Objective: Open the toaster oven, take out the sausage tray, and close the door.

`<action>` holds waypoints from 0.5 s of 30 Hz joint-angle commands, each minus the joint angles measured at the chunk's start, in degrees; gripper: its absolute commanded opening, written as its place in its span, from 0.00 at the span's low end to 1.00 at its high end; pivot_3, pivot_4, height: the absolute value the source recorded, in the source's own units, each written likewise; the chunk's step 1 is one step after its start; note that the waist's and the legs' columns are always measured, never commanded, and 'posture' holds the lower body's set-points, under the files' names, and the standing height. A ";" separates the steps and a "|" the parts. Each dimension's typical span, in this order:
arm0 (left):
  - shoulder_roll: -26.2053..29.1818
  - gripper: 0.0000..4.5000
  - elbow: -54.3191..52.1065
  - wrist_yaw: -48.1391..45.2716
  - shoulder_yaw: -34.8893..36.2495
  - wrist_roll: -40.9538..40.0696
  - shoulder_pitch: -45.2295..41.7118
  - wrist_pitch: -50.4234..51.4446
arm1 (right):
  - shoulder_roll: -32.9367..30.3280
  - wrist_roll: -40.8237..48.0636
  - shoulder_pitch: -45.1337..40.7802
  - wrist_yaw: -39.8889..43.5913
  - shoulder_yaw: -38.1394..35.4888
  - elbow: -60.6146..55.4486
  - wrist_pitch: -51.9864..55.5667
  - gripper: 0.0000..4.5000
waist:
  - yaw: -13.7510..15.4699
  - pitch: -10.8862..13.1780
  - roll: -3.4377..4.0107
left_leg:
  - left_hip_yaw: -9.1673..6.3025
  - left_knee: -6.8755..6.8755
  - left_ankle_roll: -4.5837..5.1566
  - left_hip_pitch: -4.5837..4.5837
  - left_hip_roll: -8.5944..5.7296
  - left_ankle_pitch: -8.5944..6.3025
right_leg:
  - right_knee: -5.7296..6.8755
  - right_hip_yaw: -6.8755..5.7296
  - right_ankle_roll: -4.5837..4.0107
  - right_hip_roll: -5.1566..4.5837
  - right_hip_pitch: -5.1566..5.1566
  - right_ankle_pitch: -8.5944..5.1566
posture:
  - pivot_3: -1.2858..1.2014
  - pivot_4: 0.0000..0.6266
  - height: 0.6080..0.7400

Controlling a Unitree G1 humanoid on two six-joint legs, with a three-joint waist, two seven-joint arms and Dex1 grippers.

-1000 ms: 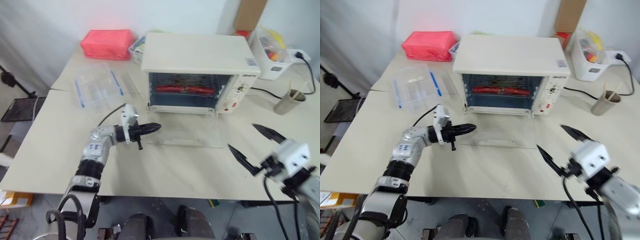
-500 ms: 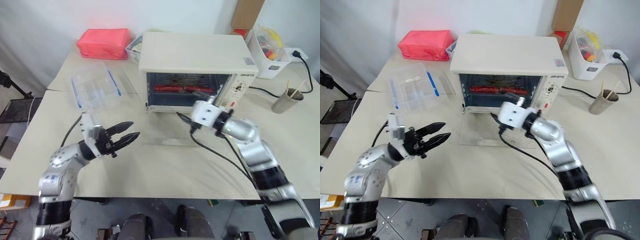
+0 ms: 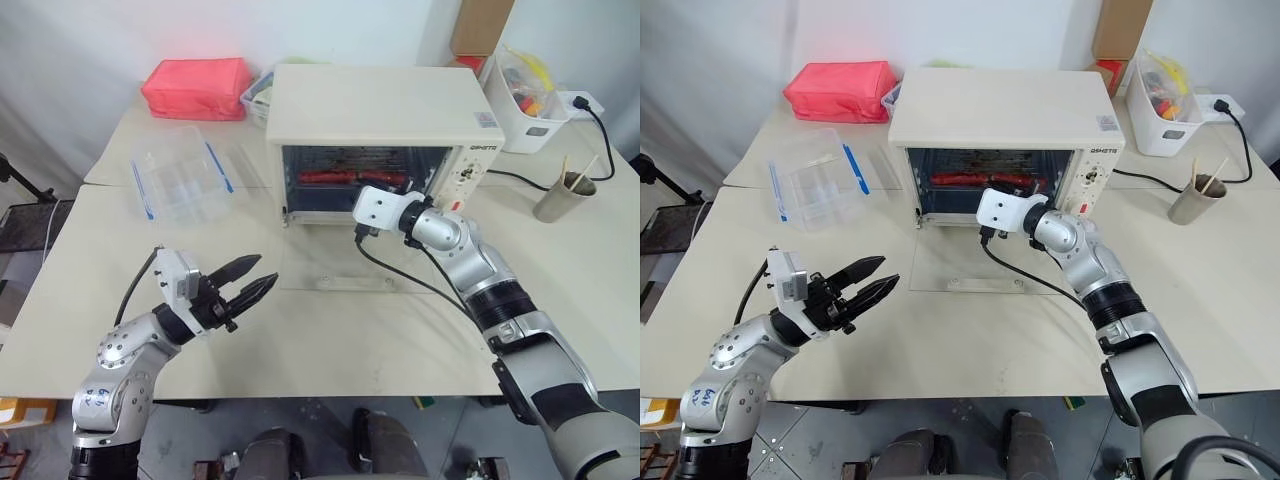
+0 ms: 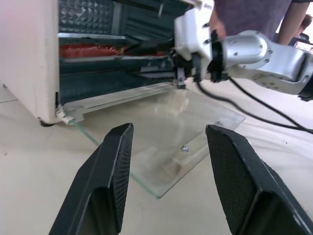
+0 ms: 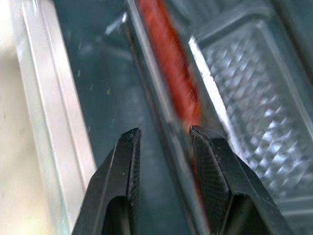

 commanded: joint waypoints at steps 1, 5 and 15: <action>0.07 0.56 -1.40 0.56 -0.06 -1.19 -1.06 -0.93 | 0.41 -0.79 -2.13 -1.99 -0.03 1.98 -1.46 0.36 | 0.04 0.00 0.00 | 0.00 0.00 0.00 0.00 0.01 0.00 | 0.00 0.00 0.00 0.00 0.00 0.00 | 0.52 0.24 1.00; -0.02 0.56 0.38 -0.08 -1.31 -0.91 -3.83 -1.18 | 0.87 -1.58 -2.93 -3.70 -0.01 4.80 -2.46 0.28 | 0.10 0.00 0.00 | 0.00 0.00 -0.01 0.00 -0.01 0.00 | 0.00 0.01 0.00 -0.02 0.00 0.00 | 0.52 0.24 1.00; -1.98 0.56 18.10 -3.07 -5.80 1.28 -23.32 -3.01 | 1.07 -4.88 -5.56 -8.26 -0.05 8.04 -3.84 0.00 | 0.21 -0.06 -0.11 | -0.01 0.01 -0.13 0.00 0.04 0.08 | 0.02 -0.01 -0.03 0.09 0.01 -0.02 | 0.52 0.24 1.00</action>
